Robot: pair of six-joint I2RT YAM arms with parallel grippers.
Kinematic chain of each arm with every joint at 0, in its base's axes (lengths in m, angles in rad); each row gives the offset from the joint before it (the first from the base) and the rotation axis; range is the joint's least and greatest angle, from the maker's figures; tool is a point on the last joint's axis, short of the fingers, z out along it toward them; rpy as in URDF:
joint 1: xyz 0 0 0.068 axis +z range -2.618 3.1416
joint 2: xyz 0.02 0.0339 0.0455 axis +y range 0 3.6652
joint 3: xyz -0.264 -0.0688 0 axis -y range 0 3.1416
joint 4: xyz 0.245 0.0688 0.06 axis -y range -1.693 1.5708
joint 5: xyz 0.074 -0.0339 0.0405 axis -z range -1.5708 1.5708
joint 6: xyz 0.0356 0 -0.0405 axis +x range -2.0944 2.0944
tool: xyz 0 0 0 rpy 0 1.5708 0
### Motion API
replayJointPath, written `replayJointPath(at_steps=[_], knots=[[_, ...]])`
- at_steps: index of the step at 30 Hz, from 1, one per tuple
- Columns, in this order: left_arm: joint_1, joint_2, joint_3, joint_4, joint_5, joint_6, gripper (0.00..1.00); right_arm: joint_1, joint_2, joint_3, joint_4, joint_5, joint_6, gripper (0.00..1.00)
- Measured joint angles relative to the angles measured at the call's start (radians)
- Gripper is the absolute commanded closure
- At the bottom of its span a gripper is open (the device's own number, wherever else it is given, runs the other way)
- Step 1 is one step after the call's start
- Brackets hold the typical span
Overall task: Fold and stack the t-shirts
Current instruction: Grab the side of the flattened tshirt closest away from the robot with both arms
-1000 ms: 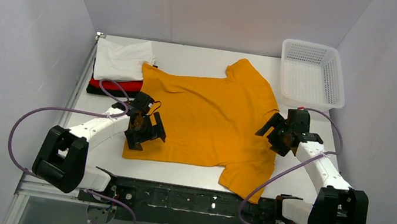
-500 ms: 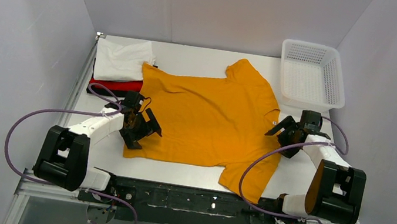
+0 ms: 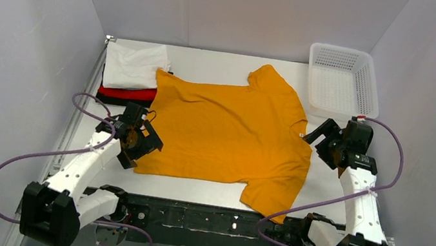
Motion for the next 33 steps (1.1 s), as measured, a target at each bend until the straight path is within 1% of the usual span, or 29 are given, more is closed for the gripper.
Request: replayJointPath(at_steps=[4,7,11,14,17,19,22,28,29,31,33], knots=[[0.011,-0.132,-0.009,-0.129,-0.121,-0.05,0.02,0.0,-0.109,0.015,-0.023,0.009,-0.026,0.06],[0.045,-0.159,-0.053,-0.146,-0.15,-0.071,0.03,0.0,-0.166,0.009,-0.035,0.006,-0.046,0.06],[0.093,-0.118,-0.128,-0.119,-0.15,-0.092,0.24,0.0,-0.202,-0.009,-0.047,-0.001,-0.062,0.07],[0.108,-0.051,-0.147,-0.07,-0.14,-0.099,0.31,0.0,-0.203,-0.011,-0.059,-0.005,-0.072,0.07],[0.113,-0.008,-0.147,-0.024,-0.133,-0.102,0.42,0.0,-0.203,-0.011,-0.068,-0.005,-0.074,0.07],[0.113,0.019,-0.149,0.004,-0.122,-0.109,0.46,0.0,-0.203,-0.011,-0.075,-0.005,-0.075,0.08],[0.114,0.038,-0.156,0.026,-0.111,-0.111,0.57,0.0,-0.204,-0.012,-0.082,0.0,-0.075,0.08],[0.116,0.038,-0.159,0.038,-0.1,-0.112,0.67,0.0,-0.204,-0.015,-0.106,0.011,-0.075,0.09],[0.116,0.038,-0.159,0.04,-0.1,-0.113,0.71,0.0,-0.204,-0.015,-0.11,0.013,-0.075,0.09],[0.116,0.045,-0.158,0.043,-0.099,-0.108,0.83,0.0,-0.204,-0.015,-0.12,0.014,-0.076,0.09],[0.118,0.058,-0.154,0.048,-0.093,-0.103,1.0,0.0,-0.206,-0.015,-0.136,0.015,-0.079,0.11]])
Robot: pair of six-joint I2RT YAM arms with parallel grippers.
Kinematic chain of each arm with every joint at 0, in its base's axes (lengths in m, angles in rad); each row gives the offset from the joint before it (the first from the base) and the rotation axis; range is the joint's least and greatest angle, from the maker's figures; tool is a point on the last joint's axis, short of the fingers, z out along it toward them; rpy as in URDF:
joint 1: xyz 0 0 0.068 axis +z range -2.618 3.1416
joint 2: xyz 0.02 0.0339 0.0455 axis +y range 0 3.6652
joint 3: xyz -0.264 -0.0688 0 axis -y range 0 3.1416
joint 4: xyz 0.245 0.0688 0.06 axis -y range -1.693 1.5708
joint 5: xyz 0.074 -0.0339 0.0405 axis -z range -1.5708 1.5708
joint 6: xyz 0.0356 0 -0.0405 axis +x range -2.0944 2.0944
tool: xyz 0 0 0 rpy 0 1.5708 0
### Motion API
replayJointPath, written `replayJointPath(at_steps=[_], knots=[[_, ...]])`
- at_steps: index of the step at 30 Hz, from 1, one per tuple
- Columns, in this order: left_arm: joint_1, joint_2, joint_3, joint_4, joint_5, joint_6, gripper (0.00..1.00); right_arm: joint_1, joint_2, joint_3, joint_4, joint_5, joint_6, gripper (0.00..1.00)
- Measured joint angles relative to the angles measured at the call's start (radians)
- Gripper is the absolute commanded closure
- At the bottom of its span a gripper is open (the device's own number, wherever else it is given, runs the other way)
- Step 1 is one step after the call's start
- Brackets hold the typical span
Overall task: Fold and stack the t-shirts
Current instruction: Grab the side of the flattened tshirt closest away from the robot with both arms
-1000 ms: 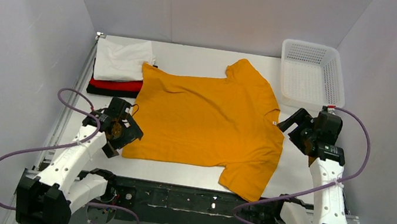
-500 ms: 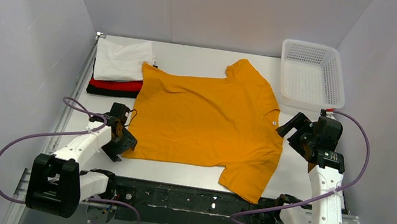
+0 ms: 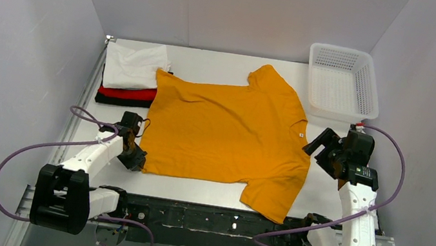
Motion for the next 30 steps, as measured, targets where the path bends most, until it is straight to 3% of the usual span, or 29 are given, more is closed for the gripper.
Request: replayJointPath(at_steps=[5,7,14,18,25,30], knots=[[0.001,0.037,0.023,0.0,0.01,0.016,1.0,0.015,-0.011,0.006,-0.06,-0.018,-0.018,0.14],[0.001,0.039,0.025,-0.002,0.01,0.019,1.0,0.074,-0.011,0.019,-0.095,-0.011,-0.019,0.15],[0.001,0.039,0.029,-0.015,0.003,-0.001,1.0,0.607,0.021,0.037,-0.185,0.036,0.064,0.21],[0.001,0.033,0.029,-0.022,-0.001,-0.013,1.0,0.777,0.024,-0.029,-0.222,0.038,0.161,0.26],[0.001,0.001,0.027,-0.053,-0.014,-0.025,1.0,0.974,0.075,-0.143,-0.278,0.041,0.313,0.33],[0.001,-0.046,0.023,-0.095,-0.028,-0.038,1.0,1.016,0.151,-0.144,-0.271,0.077,0.362,0.36]])
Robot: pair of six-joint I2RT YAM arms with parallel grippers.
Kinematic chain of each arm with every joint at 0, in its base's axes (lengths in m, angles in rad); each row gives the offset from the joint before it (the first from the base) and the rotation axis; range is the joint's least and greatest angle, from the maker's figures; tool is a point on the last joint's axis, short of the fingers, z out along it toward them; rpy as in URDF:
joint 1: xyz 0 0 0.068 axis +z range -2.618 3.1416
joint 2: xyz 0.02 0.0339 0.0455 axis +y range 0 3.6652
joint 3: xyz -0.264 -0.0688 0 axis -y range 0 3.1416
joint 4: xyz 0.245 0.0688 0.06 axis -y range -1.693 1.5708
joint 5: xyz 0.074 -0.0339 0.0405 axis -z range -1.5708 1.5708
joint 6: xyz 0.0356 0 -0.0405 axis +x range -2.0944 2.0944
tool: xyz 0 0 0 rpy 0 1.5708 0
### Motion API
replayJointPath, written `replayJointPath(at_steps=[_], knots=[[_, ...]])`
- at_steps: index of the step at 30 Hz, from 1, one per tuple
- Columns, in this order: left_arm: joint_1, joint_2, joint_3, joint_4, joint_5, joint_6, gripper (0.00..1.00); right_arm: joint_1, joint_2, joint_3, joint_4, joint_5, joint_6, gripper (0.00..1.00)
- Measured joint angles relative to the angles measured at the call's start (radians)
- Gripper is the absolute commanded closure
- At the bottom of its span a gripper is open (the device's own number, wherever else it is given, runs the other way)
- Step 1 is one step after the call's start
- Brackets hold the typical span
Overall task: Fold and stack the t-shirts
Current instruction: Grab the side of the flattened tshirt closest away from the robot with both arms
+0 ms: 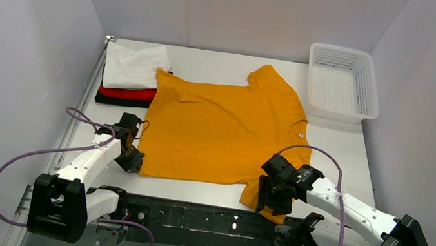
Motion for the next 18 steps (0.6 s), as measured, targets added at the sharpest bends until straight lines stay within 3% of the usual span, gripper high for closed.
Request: replayJointPath(at_steps=[9,18], knots=[[0.0,-0.048,-0.013,-0.036,-0.01,-0.006,1.0,0.005,0.124,-0.027,0.071,0.035,0.028,0.4],[0.0,-0.047,-0.013,-0.035,-0.01,-0.006,1.0,0.044,0.128,-0.027,0.076,0.031,0.039,0.4]])
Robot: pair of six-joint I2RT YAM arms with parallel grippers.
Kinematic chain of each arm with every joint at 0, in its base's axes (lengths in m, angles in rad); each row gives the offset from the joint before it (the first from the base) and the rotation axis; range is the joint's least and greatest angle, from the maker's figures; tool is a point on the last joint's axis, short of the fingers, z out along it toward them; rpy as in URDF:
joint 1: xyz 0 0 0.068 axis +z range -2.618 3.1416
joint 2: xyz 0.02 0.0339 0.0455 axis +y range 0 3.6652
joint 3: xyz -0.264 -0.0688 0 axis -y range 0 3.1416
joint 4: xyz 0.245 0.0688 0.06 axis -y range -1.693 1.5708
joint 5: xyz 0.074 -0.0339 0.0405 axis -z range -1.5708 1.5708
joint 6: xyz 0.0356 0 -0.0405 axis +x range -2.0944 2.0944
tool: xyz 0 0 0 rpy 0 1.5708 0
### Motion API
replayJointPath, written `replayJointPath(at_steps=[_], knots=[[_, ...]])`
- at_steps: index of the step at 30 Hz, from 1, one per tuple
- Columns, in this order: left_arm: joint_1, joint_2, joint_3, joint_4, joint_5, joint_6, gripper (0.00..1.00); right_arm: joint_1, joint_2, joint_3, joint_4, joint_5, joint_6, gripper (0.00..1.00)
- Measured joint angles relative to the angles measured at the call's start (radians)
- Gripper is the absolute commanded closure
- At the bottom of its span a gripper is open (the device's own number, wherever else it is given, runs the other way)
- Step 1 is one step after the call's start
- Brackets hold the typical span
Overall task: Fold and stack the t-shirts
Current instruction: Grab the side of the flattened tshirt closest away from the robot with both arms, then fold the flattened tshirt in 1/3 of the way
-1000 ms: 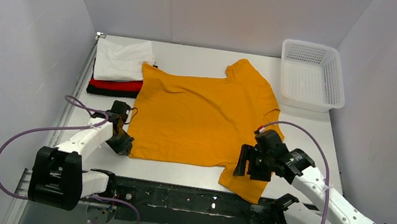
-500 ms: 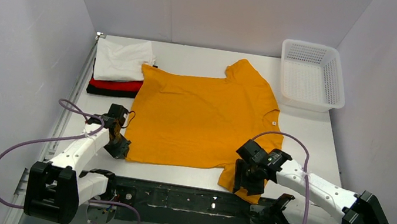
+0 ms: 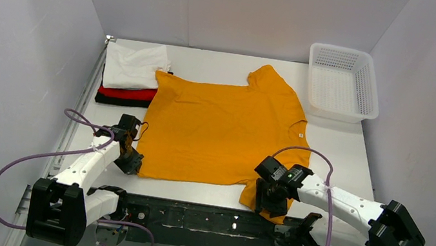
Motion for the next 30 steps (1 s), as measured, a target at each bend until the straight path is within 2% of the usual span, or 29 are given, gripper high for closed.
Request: replayJointPath(at_steps=[6,11,12,15,16,24,30], knots=[[0.0,0.0,0.0,0.0,-0.001,0.0,1.0,0.009,0.008,0.0,0.005,0.0,0.001,0.41],[0.0,0.001,0.0,0.002,-0.004,0.0,1.0,0.021,0.068,0.008,-0.002,0.04,0.03,0.53],[0.0,0.001,0.0,0.002,-0.004,0.0,1.0,0.022,0.082,0.015,-0.01,0.048,0.037,0.58],[0.0,0.001,0.0,0.003,-0.007,-0.001,1.0,0.028,0.114,0.037,-0.023,0.062,0.054,0.95],[0.0,0.001,0.0,0.003,-0.008,-0.001,1.0,0.03,0.118,0.042,-0.024,0.063,0.056,0.99],[0.0,-0.033,0.0,-0.03,-0.015,-0.016,1.0,0.03,0.1,0.043,-0.045,0.062,0.063,0.99],[0.0,-0.13,-0.016,-0.091,-0.018,-0.034,1.0,0.043,-0.003,0.043,-0.088,-0.027,0.063,0.99]])
